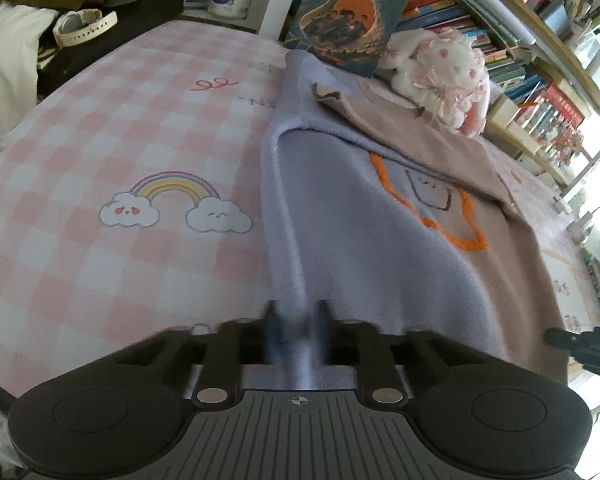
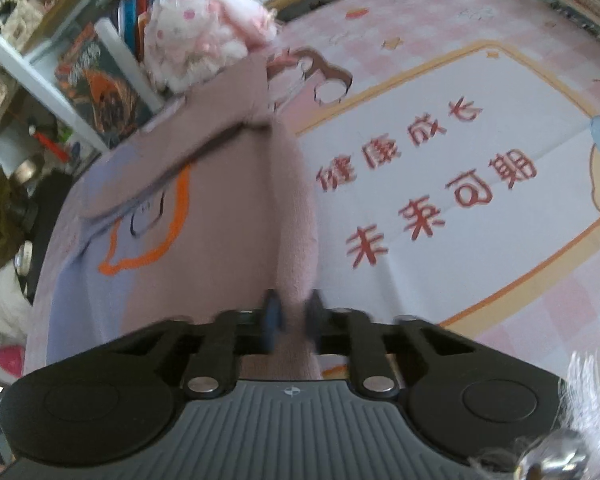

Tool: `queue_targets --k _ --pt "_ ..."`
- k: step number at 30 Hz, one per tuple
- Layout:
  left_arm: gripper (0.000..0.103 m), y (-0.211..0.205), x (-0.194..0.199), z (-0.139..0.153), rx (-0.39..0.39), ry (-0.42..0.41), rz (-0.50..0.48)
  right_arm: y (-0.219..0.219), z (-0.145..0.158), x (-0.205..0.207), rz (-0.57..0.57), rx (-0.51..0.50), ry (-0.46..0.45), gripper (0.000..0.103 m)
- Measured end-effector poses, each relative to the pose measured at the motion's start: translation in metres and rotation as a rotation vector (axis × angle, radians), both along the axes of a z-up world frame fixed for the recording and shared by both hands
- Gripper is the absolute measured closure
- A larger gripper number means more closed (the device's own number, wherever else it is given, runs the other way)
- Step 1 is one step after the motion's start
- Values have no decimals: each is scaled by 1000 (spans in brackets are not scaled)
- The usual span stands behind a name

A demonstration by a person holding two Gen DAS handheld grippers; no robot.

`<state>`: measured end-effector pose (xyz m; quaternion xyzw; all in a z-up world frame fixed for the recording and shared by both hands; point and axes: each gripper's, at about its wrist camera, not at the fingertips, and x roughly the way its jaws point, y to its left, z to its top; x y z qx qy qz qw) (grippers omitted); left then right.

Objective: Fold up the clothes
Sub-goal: 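Lift both hem edges and fold them up toward the collar with both tools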

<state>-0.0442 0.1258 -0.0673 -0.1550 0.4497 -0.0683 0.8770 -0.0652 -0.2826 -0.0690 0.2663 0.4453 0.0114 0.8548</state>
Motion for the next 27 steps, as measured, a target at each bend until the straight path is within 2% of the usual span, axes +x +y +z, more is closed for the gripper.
queue_targets --k 3,9,13,18,22,24,26,27 --pt "98 5 -4 0 -30 14 2 -2 3 -13 -5 -9 -19 94" --pt "98 2 -25 5 -40 13 15 -15 4 -42 -8 65 -13 94" --pt "98 0 -41 4 -39 16 23 -17 2 -60 13 72 -4 94" --pt "93 -7 -51 4 -4 9 23 -13 -2 -73 66 110 16 84" --pt "92 -7 -52 4 -15 10 43 -6 -1 -81 108 118 14 83" --pt "92 -7 -53 4 -13 7 35 -5 -1 -82 118 117 14 85" --pt "98 -8 -53 4 -11 5 24 -8 -1 -82 117 111 19 95" --pt "99 -7 -54 4 -17 7 26 -9 -1 -83 113 116 19 96"
